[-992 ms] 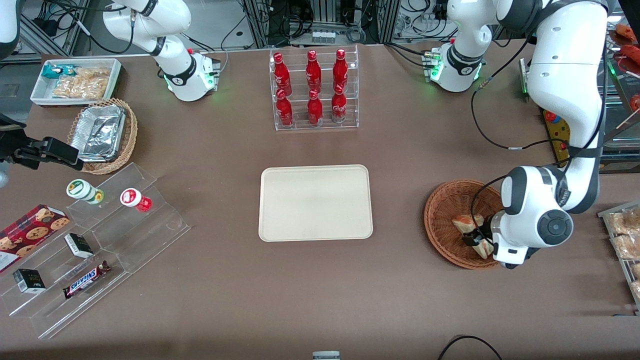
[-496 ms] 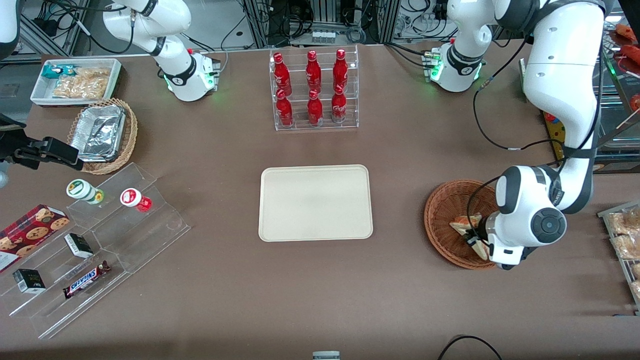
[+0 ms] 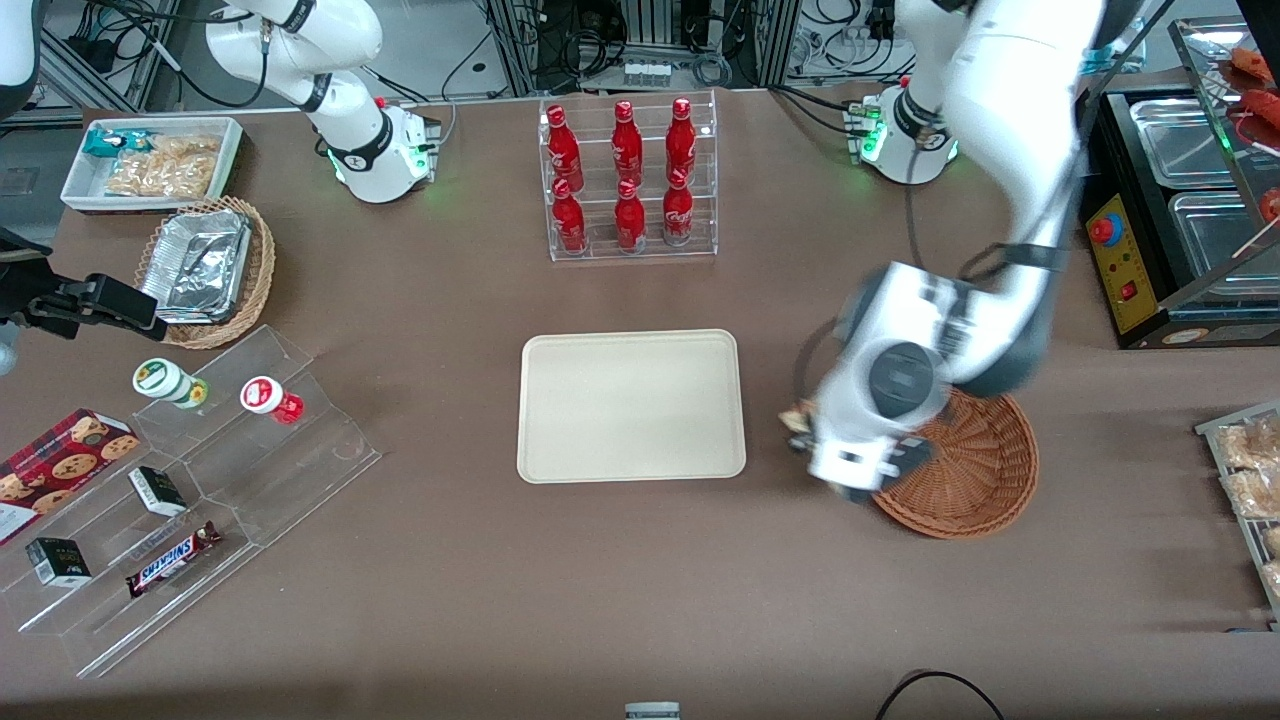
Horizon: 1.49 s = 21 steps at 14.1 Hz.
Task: Place sandwich from basket to tray
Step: 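Carry the sandwich with the left gripper over the cream tray, then lower the sandwich onto the tray and open the left gripper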
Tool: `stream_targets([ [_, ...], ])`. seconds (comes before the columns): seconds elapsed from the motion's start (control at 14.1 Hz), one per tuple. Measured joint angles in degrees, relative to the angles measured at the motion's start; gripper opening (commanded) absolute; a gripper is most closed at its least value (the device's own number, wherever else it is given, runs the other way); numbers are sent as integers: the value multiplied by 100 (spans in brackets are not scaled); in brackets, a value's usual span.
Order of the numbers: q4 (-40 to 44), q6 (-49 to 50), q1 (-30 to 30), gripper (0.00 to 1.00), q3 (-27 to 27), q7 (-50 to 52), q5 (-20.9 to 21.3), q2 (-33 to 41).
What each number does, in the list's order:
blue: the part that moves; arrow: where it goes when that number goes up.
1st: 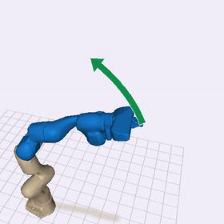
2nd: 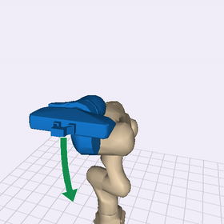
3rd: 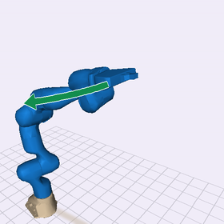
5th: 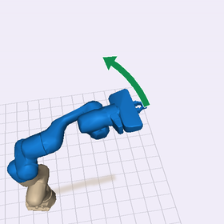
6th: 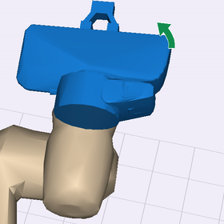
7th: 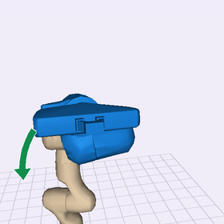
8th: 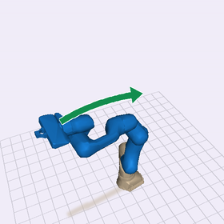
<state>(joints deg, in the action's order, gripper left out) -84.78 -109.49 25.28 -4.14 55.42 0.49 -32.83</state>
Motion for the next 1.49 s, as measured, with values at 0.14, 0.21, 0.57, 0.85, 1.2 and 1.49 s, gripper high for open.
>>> stream_targets([
  [0.14,271,-8,644,27,4,100,2,-310],
  [0.21,448,-13,911,27,9,102,4,-519],
  [0.57,1309,-45,1645,27,-34,-170,3,-1557],
  [0.85,1484,-81,1691,32,-247,-750,3,-1887],
  [1.2,1518,-191,1684,100,-283,-874,-2,-1937],
  [1.49,1785,-191,1608,100,-279,-880,-177,-1742],
])
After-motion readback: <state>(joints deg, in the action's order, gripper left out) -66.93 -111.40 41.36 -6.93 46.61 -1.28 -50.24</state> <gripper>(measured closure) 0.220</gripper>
